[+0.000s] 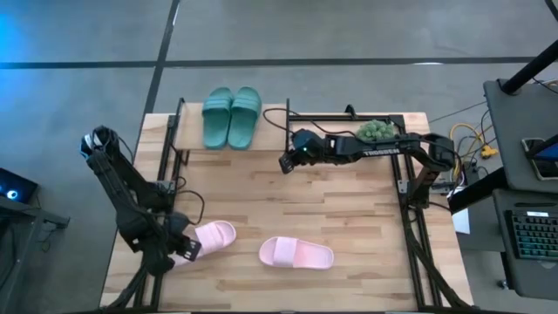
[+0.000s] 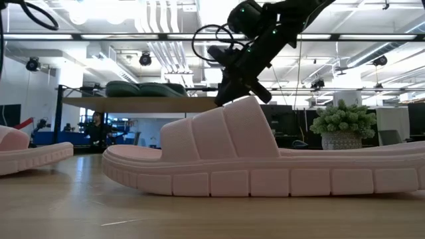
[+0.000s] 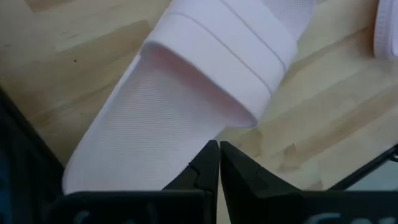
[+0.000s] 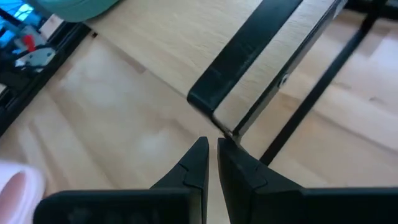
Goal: Pick and place slides into the shelf
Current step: Adjust the shelf, then put the left pink slide under the shelf
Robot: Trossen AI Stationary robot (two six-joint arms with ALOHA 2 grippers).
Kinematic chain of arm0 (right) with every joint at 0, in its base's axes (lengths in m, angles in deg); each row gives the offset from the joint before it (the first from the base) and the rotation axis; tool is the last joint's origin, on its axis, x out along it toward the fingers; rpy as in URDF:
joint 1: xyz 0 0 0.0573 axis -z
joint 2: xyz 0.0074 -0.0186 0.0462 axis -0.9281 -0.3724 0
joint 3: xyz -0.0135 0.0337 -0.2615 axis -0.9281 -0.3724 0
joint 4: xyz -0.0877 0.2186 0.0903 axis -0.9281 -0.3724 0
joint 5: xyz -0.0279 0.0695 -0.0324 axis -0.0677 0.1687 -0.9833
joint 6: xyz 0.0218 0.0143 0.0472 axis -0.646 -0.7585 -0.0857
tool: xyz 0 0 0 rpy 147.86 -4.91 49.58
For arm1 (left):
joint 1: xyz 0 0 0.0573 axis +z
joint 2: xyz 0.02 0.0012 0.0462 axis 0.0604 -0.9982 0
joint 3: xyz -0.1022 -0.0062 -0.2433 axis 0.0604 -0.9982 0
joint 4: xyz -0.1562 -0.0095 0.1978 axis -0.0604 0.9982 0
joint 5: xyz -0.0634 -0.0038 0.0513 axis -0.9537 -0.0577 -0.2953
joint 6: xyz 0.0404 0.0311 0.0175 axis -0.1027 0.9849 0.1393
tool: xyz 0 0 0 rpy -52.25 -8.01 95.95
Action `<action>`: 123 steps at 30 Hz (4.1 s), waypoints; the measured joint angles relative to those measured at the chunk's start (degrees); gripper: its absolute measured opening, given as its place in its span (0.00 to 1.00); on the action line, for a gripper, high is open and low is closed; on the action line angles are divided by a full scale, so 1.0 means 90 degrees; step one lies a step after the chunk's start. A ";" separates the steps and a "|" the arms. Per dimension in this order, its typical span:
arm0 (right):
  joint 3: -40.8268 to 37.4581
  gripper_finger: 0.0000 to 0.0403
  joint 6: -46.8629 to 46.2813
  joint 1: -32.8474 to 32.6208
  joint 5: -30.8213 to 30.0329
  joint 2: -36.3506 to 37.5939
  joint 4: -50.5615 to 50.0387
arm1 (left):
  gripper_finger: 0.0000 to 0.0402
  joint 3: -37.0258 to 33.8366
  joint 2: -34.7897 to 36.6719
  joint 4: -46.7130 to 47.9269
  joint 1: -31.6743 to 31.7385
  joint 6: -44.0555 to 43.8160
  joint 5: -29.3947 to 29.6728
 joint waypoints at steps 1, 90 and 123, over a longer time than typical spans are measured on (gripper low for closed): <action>0.0000 0.07 0.0047 0.0035 -0.0007 0.0000 0.0008 | 0.00 0.0000 -0.0065 -0.0055 0.0001 -0.0005 0.0002; -0.1066 0.56 -0.0760 -0.0369 0.0102 0.1923 -0.1805 | 0.14 -0.2261 0.0456 -0.3525 0.4154 0.0910 0.3399; -0.1066 0.56 -0.0630 -0.0369 -0.0053 0.1909 -0.1793 | 0.51 -0.1535 0.1624 -0.1420 0.4058 0.6123 -0.1409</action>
